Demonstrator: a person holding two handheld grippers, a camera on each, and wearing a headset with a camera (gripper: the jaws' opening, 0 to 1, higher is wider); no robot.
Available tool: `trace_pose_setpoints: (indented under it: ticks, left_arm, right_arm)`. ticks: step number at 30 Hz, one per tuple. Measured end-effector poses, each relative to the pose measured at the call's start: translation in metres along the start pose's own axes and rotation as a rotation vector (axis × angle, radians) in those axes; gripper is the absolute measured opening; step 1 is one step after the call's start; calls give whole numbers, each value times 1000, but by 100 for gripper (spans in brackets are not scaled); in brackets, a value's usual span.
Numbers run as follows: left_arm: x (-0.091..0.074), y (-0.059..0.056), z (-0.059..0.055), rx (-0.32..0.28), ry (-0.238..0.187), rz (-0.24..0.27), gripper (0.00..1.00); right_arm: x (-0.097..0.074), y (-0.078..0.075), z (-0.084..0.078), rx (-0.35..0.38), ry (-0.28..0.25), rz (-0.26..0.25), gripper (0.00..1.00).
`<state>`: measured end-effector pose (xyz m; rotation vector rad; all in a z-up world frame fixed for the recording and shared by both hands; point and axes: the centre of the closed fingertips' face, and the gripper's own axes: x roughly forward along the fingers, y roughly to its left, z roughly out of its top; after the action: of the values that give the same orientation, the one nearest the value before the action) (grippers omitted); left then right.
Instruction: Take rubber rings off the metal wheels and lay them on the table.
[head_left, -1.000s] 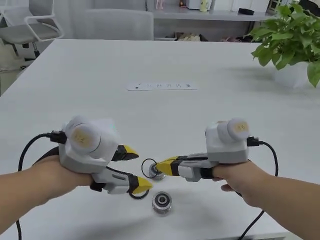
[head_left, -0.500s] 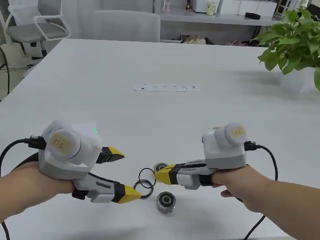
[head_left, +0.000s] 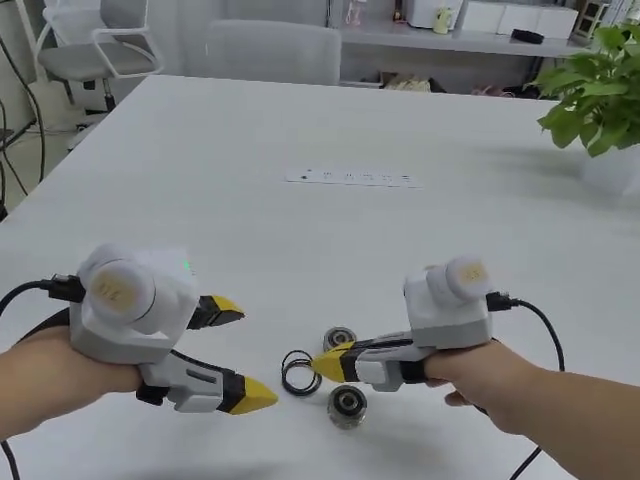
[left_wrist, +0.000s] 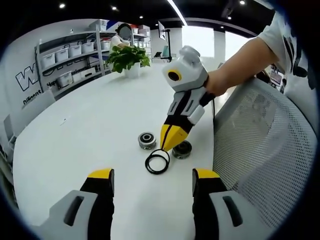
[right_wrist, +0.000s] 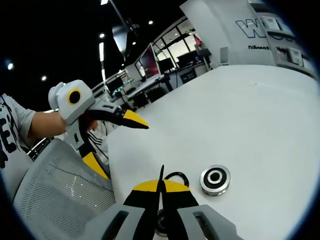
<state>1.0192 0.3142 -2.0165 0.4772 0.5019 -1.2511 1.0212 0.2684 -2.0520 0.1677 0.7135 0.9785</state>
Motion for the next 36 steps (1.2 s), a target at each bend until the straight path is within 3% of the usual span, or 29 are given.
trace_pose_setpoints:
  ticks: [22, 30, 36]
  left_arm:
    - [-5, 7, -10, -23, 10, 14, 61]
    - [-4, 5, -10, -30, 13, 14, 61]
    - [-5, 4, -6, -31, 9, 13, 61]
  right_arm:
    - [7, -20, -9, -1, 37, -79, 1]
    - [3, -22, -7, -5, 25, -96, 8]
    - [-11, -19, 5, -1, -16, -98, 12]
